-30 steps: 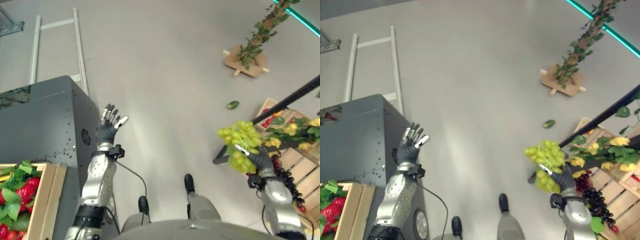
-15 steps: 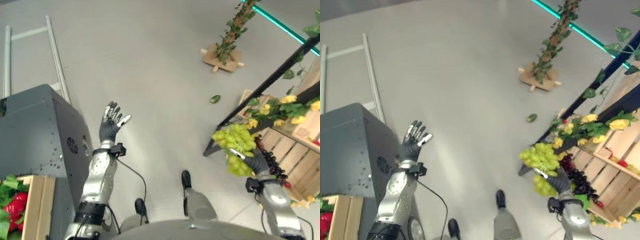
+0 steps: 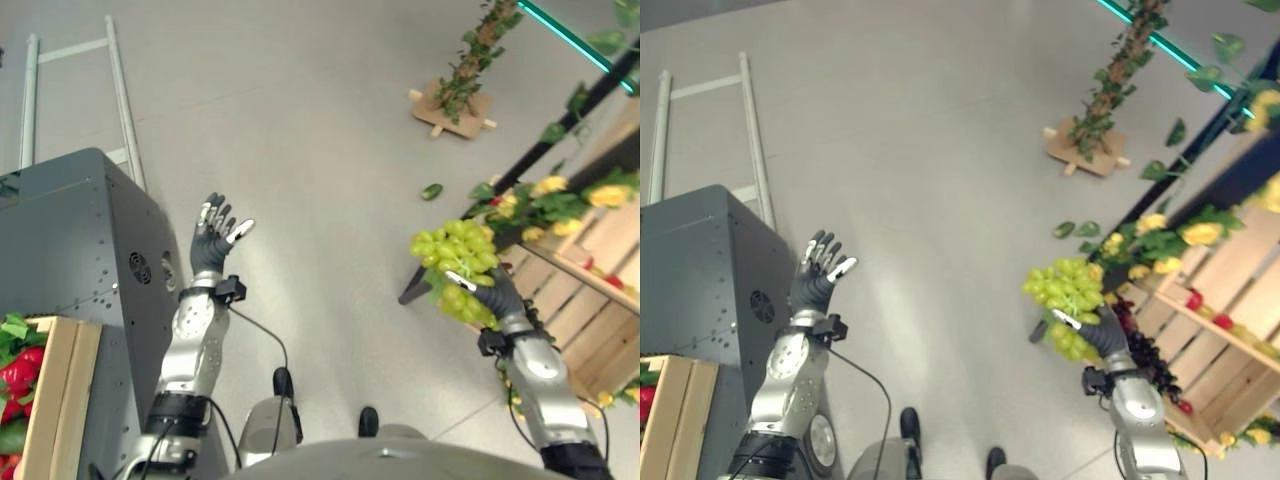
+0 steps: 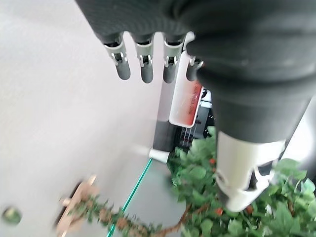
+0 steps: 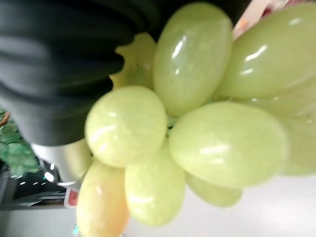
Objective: Pick up the fruits from the basket on one side to the basket on the other side
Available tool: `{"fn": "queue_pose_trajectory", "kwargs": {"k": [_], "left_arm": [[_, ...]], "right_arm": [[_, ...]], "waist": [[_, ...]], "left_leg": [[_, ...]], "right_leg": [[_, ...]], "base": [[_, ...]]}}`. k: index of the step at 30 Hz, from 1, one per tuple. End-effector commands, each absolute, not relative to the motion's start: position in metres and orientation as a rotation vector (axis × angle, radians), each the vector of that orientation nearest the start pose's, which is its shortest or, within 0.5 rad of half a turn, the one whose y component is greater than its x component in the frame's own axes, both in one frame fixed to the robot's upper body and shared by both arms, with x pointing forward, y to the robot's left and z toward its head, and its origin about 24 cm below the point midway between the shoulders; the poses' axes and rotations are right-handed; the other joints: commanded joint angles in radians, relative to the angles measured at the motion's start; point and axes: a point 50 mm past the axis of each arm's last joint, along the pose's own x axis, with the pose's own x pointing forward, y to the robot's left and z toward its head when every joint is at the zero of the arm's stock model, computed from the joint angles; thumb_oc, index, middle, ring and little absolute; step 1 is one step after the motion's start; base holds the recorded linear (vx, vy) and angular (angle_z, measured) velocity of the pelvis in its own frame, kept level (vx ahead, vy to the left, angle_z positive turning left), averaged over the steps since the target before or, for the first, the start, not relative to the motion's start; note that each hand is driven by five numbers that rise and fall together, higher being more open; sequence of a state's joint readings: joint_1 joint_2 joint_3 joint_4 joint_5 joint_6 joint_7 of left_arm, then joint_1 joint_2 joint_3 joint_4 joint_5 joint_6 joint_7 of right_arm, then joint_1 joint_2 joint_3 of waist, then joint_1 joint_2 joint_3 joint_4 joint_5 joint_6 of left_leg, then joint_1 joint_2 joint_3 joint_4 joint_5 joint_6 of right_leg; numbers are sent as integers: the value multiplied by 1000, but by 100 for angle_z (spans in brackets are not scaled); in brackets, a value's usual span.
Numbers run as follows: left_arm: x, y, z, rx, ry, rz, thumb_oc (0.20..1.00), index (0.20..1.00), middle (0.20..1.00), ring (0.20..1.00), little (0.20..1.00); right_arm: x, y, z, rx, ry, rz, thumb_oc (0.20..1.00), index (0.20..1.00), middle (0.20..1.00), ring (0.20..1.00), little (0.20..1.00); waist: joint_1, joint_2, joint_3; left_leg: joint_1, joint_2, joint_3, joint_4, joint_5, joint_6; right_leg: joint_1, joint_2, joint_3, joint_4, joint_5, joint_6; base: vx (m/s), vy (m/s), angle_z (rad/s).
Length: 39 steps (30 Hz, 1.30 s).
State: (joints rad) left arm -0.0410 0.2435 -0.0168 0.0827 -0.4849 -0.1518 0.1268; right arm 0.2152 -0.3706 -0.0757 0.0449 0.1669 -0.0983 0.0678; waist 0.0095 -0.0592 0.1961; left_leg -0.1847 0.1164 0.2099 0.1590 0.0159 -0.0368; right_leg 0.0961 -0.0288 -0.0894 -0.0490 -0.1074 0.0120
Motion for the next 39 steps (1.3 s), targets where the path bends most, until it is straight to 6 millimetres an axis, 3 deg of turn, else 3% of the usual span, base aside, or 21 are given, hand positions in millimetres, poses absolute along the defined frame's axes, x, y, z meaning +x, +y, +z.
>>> {"fn": "queue_pose_trajectory", "kwargs": {"k": [1,2,5,8,9,10,12,13,19,21,25,28,31,35,39], "left_arm": [[269,202,78,-245,-234,123,1000,1000,1000,1000,1000],[270,201,78,-242,-231,115,1000,1000,1000,1000,1000],[269,202,79,-234,-235,112,1000,1000,1000,1000,1000],[266,202,79,-234,-237,98,1000,1000,1000,1000,1000],[263,203,81,-238,-245,91,1000,1000,1000,1000,1000],[263,203,81,-237,-245,91,1000,1000,1000,1000,1000],[263,205,80,-243,-239,96,1000,1000,1000,1000,1000],[262,205,81,-251,-243,92,1000,1000,1000,1000,1000],[259,206,81,-227,-242,79,1000,1000,1000,1000,1000],[259,208,83,-206,-254,85,1000,1000,1000,1000,1000],[259,210,86,-190,-261,90,1000,1000,1000,1000,1000],[260,212,87,-179,-261,95,1000,1000,1000,1000,1000],[263,213,91,-177,-273,97,1000,1000,1000,1000,1000],[260,214,90,-178,-265,90,1000,1000,1000,1000,1000],[259,210,89,-187,-257,69,1000,1000,1000,1000,1000]], "right_arm": [[209,-265,57,-301,-52,-115,200,200,200,200,200],[211,-267,58,-305,-57,-132,200,200,200,200,200],[210,-271,58,-314,-56,-145,200,200,200,200,200],[209,-274,58,-309,-51,-147,200,200,200,200,200],[210,-273,59,-294,-56,-141,200,200,200,200,200],[210,-273,59,-293,-55,-141,200,200,200,200,200],[212,-271,54,-258,-44,-136,200,200,200,200,200],[213,-270,50,-244,-32,-146,200,200,200,200,200],[211,-278,41,-226,5,-209,200,200,200,200,200],[215,-281,36,-197,21,-247,200,200,200,200,200],[223,-281,32,-157,27,-281,200,200,200,200,200],[230,-285,28,-119,42,-340,200,200,200,200,200],[230,-293,23,-101,60,-393,200,200,200,200,200],[228,-310,24,-119,80,-472,200,200,200,200,200],[229,-327,28,-162,92,-531,200,200,200,200,200]], "waist": [[-11,42,-24],[-10,43,-12],[-15,34,-3],[-32,25,-3],[-42,0,-14],[-44,0,-14],[-55,-4,-25],[-62,9,-35],[-70,15,-51],[-76,11,-54],[-79,9,-40],[-65,14,-35],[-67,10,-25],[-64,4,-35],[-58,17,-45]], "left_leg": [[-134,-20,-71,-151,201,-40],[-133,-36,-146,-166,198,-55],[-129,-55,-217,-146,174,-62],[-115,-65,-244,-88,124,-50],[-83,-114,-317,-1,12,-41],[-85,-114,-318,6,6,-41],[-36,-138,-369,29,-70,-31],[4,-150,-399,-13,-88,-18],[38,-132,-370,-106,-64,-8],[48,-139,-343,-145,-60,8],[46,-143,-324,-140,-66,19],[45,-124,-307,-149,-70,11],[41,-124,-303,-128,-81,6],[48,-119,-285,-137,-82,4],[55,-111,-283,-163,-72,-5]], "right_leg": [[7,12,1,102,-150,44],[0,28,4,96,-143,34],[-6,28,-2,89,-123,35],[-18,17,-15,72,-90,44],[-51,-17,-11,51,-43,59],[-49,-17,-12,50,-45,60],[-80,-29,9,43,-23,68],[-96,-24,29,38,-10,74],[-108,-37,42,43,0,92],[-146,-66,52,68,6,115],[-196,-73,79,123,14,134],[-224,-132,48,81,75,153],[-236,-142,41,21,118,164],[-225,-142,26,-19,143,160],[-219,-133,24,-34,132,155]], "base": [[-241,-128,0],[-165,-91,4],[-148,-53,13],[-169,33,16],[-162,54,5],[-216,80,3],[-79,116,-11],[-30,140,-23],[0,157,-21],[-53,215,-21],[-61,88,-27],[-12,-48,-18],[22,-43,-21],[67,-74,0],[53,-91,-5]]}}
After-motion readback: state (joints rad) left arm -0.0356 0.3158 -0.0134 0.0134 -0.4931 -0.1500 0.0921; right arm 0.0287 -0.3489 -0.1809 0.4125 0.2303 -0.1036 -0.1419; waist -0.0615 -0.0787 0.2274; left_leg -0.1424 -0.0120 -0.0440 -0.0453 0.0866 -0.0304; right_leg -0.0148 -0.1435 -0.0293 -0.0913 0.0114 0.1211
